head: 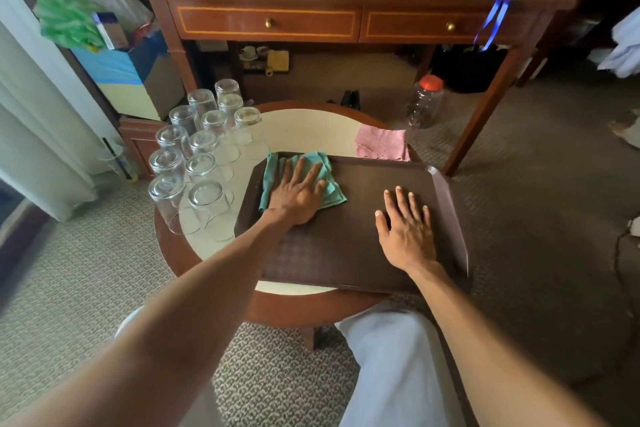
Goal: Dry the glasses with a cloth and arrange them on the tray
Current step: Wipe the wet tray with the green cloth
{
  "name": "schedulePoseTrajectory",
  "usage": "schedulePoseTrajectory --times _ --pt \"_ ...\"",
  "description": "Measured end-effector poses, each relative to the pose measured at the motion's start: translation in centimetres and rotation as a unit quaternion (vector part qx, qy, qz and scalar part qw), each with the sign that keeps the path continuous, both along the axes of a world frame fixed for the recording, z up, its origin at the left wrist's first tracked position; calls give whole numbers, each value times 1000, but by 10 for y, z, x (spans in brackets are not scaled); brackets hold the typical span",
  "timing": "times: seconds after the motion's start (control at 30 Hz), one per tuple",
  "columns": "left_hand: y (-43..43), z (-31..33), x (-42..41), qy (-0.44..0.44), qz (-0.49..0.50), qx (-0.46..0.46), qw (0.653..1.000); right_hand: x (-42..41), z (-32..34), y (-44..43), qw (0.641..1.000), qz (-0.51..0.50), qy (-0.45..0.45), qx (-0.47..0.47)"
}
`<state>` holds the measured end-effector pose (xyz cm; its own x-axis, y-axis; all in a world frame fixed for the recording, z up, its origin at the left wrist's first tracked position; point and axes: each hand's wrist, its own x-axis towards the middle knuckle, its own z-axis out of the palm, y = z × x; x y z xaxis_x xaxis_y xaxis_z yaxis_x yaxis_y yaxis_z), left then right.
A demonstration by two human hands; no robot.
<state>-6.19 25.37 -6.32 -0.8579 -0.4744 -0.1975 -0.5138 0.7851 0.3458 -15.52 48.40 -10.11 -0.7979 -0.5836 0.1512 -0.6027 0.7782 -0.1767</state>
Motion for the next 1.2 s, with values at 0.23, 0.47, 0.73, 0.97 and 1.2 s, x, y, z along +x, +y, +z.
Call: schedulePoseTrajectory --times 0.23,0.47,0.73,0.97,1.2 --pt "57 -6 72 5 -91 -53 994 3 2 -1 1000 -17 -4 14" --pt "43 -6 69 5 -81 -56 995 5 1 -2 1000 1 -20 20" --pt "-23 17 37 -61 -29 -194 979 5 6 -1 1000 -9 -21 20" --pt "-19 8 68 -35 -25 -185 982 5 3 0 999 -13 -22 26" --pt "33 7 85 -35 35 -144 988 5 5 -2 999 -11 -23 22"
